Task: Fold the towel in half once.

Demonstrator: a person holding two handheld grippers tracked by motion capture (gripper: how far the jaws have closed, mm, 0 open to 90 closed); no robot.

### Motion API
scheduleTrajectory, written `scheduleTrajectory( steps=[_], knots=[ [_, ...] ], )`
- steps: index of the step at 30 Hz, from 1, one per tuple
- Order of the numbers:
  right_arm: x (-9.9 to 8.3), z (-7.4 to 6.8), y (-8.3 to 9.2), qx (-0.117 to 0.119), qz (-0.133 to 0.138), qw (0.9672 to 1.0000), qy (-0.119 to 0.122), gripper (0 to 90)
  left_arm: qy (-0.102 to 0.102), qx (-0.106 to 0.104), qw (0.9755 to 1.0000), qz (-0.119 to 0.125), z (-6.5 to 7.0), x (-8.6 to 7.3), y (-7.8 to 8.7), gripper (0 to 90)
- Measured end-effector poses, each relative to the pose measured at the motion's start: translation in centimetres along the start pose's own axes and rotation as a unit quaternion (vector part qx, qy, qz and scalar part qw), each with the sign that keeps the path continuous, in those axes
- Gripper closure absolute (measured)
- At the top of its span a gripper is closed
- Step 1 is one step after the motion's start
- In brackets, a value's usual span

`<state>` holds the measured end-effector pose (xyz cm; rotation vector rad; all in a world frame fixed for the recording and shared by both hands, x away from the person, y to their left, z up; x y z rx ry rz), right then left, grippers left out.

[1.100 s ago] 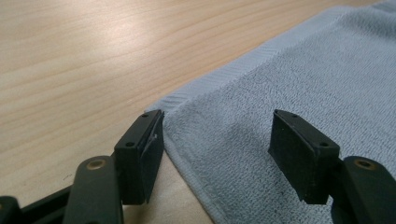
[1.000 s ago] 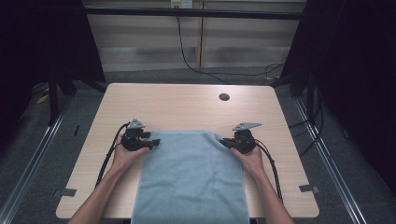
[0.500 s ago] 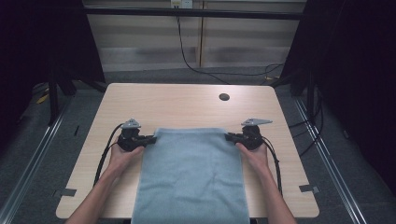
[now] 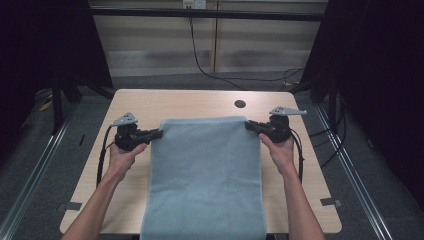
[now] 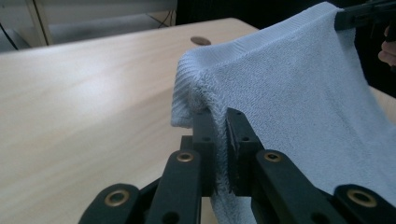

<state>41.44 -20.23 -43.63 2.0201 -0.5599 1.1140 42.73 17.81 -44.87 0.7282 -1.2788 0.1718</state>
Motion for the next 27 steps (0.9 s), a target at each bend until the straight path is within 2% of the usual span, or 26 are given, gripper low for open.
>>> scheduleTrajectory(
  steps=[4, 6, 7, 8, 13, 15, 17, 19, 21, 22, 24, 26, 27],
  knots=[
    [2.2, -0.5, 0.3, 0.004, 0.019, 0.9998, 0.005, 85.7, -0.001, 0.006, 0.9998, 0.02, -0.6, 2.3, 0.6, 84.3],
    [3.3, -0.7, 0.4, 0.001, 0.023, 0.9997, 0.012, 85.7, -0.004, 0.02, 0.9994, 0.027, -0.9, 3.4, 0.7, 84.6],
    [3.8, -0.9, 0.4, 0.003, 0.027, 0.9996, 0.012, 85.7, 0.004, 0.015, 0.9993, 0.033, -0.9, 3.9, 0.7, 84.7],
    [4.1, -1.0, 0.4, 0.001, 0.027, 0.9995, 0.016, 85.7, 0.003, 0.012, 0.9992, 0.038, -0.7, 4.4, 0.6, 84.7],
    [5.8, -0.8, 0.6, -0.002, 0.033, 0.9993, 0.016, 85.9, -0.014, 0.015, 0.9989, 0.041, -0.7, 6.2, 0.7, 84.7],
    [6.8, -0.9, 1.1, -0.005, 0.043, 0.9989, 0.017, 85.9, -0.016, 0.019, 0.9985, 0.048, -0.8, 7.4, 1.3, 84.8],
    [7.9, -1.3, 1.5, -0.011, 0.051, 0.9983, 0.027, 86.0, -0.03, 0.018, 0.9981, 0.051, -0.5, 8.5, 2.1, 84.8],
    [8.9, -1.9, 2.1, 0.001, 0.067, 0.9974, 0.026, 86.0, -0.035, 0.012, 0.9971, 0.066, 0.0, 9.4, 2.9, 84.8],
    [9.4, -2.6, 2.5, 0.014, 0.079, 0.9964, 0.028, 86.0, -0.048, 0.014, 0.9967, 0.064, 0.4, 9.5, 3.5, 84.7],
    [9.2, -2.9, 2.6, 0.016, 0.076, 0.9965, 0.031, 86.0, -0.049, 0.01, 0.9969, 0.061, 0.7, 9.1, 3.7, 84.7],
    [8.1, -3.6, 2.6, 0.025, 0.064, 0.9969, 0.039, 86.0, -0.05, 0.008, 0.9974, 0.051, 1.0, 7.9, 4.0, 84.6],
    [6.5, -4.1, 2.8, 0.022, 0.041, 0.9979, 0.046, 86.0, -0.044, -0.002, 0.9981, 0.042, 1.4, 6.1, 4.1, 84.5],
    [5.6, -4.3, 2.9, 0.027, 0.035, 0.9979, 0.048, 86.0, -0.05, 0.0, 0.9985, 0.025, 1.6, 5.2, 4.0, 84.5]
  ],
)
Point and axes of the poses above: each handheld gripper's, and its own axes: y roughly backward along the jaws, x roughly out of its top, z roughly to its right, the point moved 6 cm from there along -y, roughly forward along the jaws, and after that the axes turned 8 degrees about -y, right-handed, at the moved point
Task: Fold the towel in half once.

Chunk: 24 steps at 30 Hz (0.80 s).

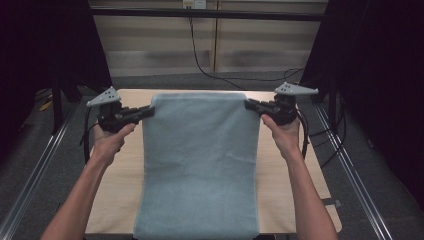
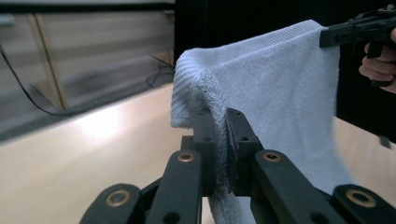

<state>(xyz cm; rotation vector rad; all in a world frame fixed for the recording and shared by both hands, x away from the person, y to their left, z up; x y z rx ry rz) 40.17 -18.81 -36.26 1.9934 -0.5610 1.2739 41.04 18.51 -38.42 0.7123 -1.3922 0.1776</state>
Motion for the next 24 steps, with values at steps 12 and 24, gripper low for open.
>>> scheduleTrajectory(
  steps=[12, 24],
  knots=[
    [-8.1, -4.2, 4.7, 0.027, -0.051, 0.9981, 0.019, 86.1, 0.026, -0.048, 0.9985, -0.008, 6.0, -6.0, 3.8, 84.5],
    [-17.8, -8.0, 6.4, 0.05, -0.141, 0.9887, 0.0, 86.0, 0.042, -0.089, 0.9877, -0.122, 10.9, -15.3, 4.7, 83.7]
  ],
)
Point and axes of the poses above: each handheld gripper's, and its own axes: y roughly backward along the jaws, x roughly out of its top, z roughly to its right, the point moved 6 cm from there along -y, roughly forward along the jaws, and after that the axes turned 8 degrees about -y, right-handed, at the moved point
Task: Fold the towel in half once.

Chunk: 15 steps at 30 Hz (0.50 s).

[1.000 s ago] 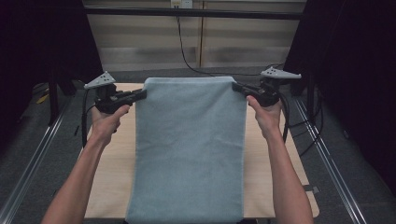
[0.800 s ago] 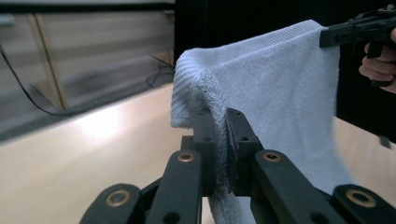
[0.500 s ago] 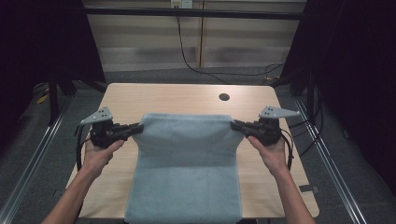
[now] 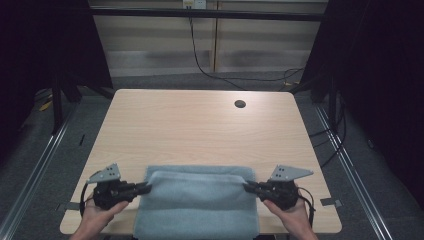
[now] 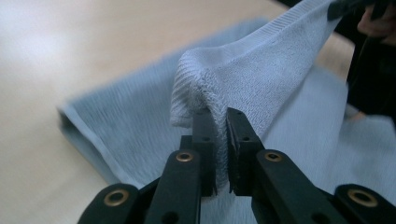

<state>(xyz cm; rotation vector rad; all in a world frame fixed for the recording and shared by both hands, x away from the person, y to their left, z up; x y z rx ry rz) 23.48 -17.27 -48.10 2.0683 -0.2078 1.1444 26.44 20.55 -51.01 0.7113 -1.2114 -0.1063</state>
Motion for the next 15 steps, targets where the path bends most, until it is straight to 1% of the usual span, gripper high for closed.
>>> scheduleTrajectory(
  steps=[1, 2, 3, 6, 7, 8, 9, 10, 11, 13, 14, 15],
  knots=[
    [-0.8, 0.0, -0.4, 0.002, -0.011, 0.9999, -0.002, 86.0, -0.004, -0.004, 0.9998, -0.018, 0.2, -0.6, -0.3, 83.7],
    [-1.7, -0.1, -0.9, 0.0, -0.027, 0.9996, -0.004, 86.0, -0.006, -0.007, 0.9996, -0.026, 0.5, -1.0, -0.5, 83.8],
    [-2.5, 0.0, -1.3, -0.004, -0.043, 0.999, 0.001, 86.0, -0.005, -0.005, 0.9994, -0.033, 0.5, -1.3, -0.6, 83.7],
    [-3.7, 0.4, -2.0, -0.012, -0.069, 0.9975, -0.005, 86.0, -0.006, -0.005, 0.9987, -0.051, 0.5, -2.0, -1.2, 83.5],
    [-4.1, 0.6, -2.3, -0.013, -0.077, 0.9969, -0.007, 86.0, 0.0, -0.012, 0.9986, -0.051, 0.4, -2.2, -1.4, 83.4],
    [-4.3, 0.8, -2.5, -0.019, -0.084, 0.9963, -0.005, 86.1, 0.001, -0.013, 0.9984, -0.055, 0.2, -2.3, -1.6, 83.4],
    [-4.3, 1.0, -2.7, -0.014, -0.083, 0.9963, -0.012, 86.2, 0.003, -0.016, 0.9982, -0.057, 0.1, -2.4, -1.8, 83.4],
    [-4.2, 1.2, -2.8, -0.017, -0.085, 0.9961, -0.014, 86.2, 0.004, -0.017, 0.9982, -0.057, -0.1, -2.3, -1.9, 83.5],
    [-4.1, 1.3, -2.9, -0.023, -0.087, 0.9959, -0.011, 86.2, 0.003, -0.013, 0.9983, -0.057, -0.4, -2.3, -2.0, 83.7],
    [-3.9, 1.8, -3.4, -0.027, -0.09, 0.9954, -0.018, 86.4, 0.003, -0.008, 0.9986, -0.052, -0.9, -2.0, -2.4, 84.0],
    [-3.8, 2.1, -3.6, -0.028, -0.091, 0.9953, -0.019, 86.4, 0.013, -0.009, 0.9987, -0.048, -1.3, -1.9, -2.6, 83.9],
    [-3.5, 2.4, -3.9, -0.028, -0.09, 0.9954, -0.02, 86.4, 0.019, -0.011, 0.9988, -0.044, -1.7, -1.7, -2.8, 84.0]
  ],
)
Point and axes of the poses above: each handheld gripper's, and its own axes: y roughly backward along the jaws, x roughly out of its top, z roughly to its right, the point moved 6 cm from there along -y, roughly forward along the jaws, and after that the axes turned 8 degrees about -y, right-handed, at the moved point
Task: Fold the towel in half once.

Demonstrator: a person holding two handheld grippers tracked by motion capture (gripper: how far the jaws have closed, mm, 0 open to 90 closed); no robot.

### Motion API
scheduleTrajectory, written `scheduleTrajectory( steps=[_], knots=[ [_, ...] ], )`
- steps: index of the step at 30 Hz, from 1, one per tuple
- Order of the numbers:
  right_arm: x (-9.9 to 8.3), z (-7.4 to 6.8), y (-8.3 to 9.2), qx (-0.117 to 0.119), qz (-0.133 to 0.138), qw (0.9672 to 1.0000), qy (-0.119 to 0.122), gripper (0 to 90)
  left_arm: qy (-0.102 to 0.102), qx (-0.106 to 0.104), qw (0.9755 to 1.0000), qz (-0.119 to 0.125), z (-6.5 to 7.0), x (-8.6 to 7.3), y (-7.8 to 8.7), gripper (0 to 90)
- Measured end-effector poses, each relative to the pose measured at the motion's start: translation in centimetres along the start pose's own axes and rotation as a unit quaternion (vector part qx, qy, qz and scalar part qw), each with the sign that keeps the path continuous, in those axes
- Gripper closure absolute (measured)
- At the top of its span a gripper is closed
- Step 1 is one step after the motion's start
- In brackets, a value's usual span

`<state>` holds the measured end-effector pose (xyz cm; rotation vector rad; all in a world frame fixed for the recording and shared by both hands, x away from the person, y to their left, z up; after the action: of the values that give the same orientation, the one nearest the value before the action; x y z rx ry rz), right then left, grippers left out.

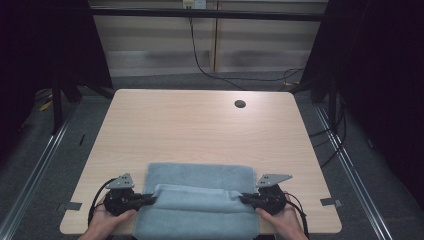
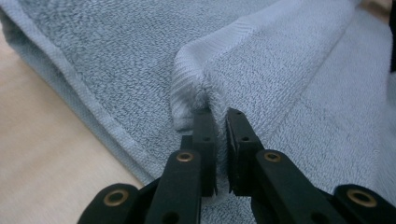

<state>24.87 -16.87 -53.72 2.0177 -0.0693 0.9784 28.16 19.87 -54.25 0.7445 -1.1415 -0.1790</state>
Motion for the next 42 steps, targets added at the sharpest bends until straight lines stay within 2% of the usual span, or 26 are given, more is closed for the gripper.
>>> scheduleTrajectory(
  steps=[5, 7, 10, 12, 15, 17, 19, 20, 21, 26, 27, 28, 32, 38, 40, 41, 42],
  knots=[
    [2.2, 2.4, -1.2, -0.016, 0.005, 0.9998, -0.011, 86.5, 0.007, 0.021, 0.9998, 0.001, -2.6, 1.4, -1.0, 84.1],
    [3.2, 3.2, -1.8, -0.025, 0.004, 0.9997, -0.009, 86.4, 0.012, 0.02, 0.9997, -0.006, -3.9, 2.1, -1.4, 84.2],
    [4.6, 4.3, -2.7, -0.027, 0.003, 0.9996, -0.011, 86.5, 0.037, 0.019, 0.9991, -0.004, -6.1, 3.0, -1.8, 84.6],
    [5.5, 5.0, -3.3, -0.04, -0.001, 0.9992, -0.008, 86.4, 0.035, 0.031, 0.9989, -0.003, -7.1, 3.5, -2.2, 84.6],
    [6.8, 6.3, -4.2, -0.048, 0.01, 0.9987, -0.016, 86.5, 0.026, 0.056, 0.9981, -0.006, -8.1, 4.3, -2.7, 84.7],
    [7.6, 7.2, -4.6, -0.051, 0.016, 0.9982, -0.028, 86.5, 0.032, 0.059, 0.9977, -0.004, -8.7, 4.7, -3.0, 84.7],
    [8.3, 8.1, -5.1, -0.049, 0.023, 0.9979, -0.035, 86.5, 0.027, 0.066, 0.9974, -0.003, -9.4, 5.1, -3.4, 84.7],
    [8.7, 8.5, -5.3, -0.056, 0.024, 0.9975, -0.035, 86.5, 0.017, 0.07, 0.9974, -0.01, -9.8, 5.4, -3.5, 84.7],
    [9.1, 8.9, -5.5, -0.061, 0.025, 0.9971, -0.037, 86.5, 0.017, 0.077, 0.9968, -0.014, -10.1, 5.6, -3.7, 84.7],
    [10.7, 10.3, -6.5, -0.08, 0.031, 0.9957, -0.033, 86.5, 0.034, 0.082, 0.9961, 0.0, -11.8, 6.5, -4.4, 84.7],
    [10.9, 10.5, -6.6, -0.079, 0.034, 0.9958, -0.032, 86.5, 0.03, 0.088, 0.9957, 0.0, -12.0, 6.7, -4.5, 84.7],
    [11.0, 10.7, -6.7, -0.081, 0.036, 0.9954, -0.038, 86.5, 0.028, 0.092, 0.9954, -0.001, -12.2, 6.8, -4.7, 84.7],
    [11.8, 11.8, -7.0, -0.092, 0.039, 0.9939, -0.046, 86.5, 0.045, 0.093, 0.9946, 0.013, -13.0, 7.4, -5.4, 84.7],
    [13.1, 13.6, -7.5, -0.12, 0.048, 0.9895, -0.065, 86.4, 0.056, 0.103, 0.9929, 0.019, -14.3, 8.6, -6.5, 84.8],
    [13.4, 13.9, -7.7, -0.132, 0.049, 0.988, -0.065, 86.4, 0.052, 0.11, 0.9924, 0.017, -14.4, 8.9, -6.8, 84.8],
    [13.5, 14.0, -7.7, -0.142, 0.05, 0.987, -0.056, 86.5, 0.048, 0.113, 0.9923, 0.019, -14.4, 8.9, -7.0, 84.8],
    [13.6, 13.9, -7.8, -0.149, 0.052, 0.986, -0.055, 86.5, 0.053, 0.113, 0.992, 0.023, -14.5, 8.9, -7.0, 84.8]
  ],
)
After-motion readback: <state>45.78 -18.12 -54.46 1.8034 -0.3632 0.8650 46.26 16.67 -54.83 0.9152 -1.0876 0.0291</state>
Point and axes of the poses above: each handheld gripper's, and its own axes: y roughly backward along the jaws, x roughly out of its top, z roughly to its right, the point moved 6 cm from there along -y, roughly forward along the jaws, and after that the axes turned 8 degrees about -y, right-handed, at the moved point
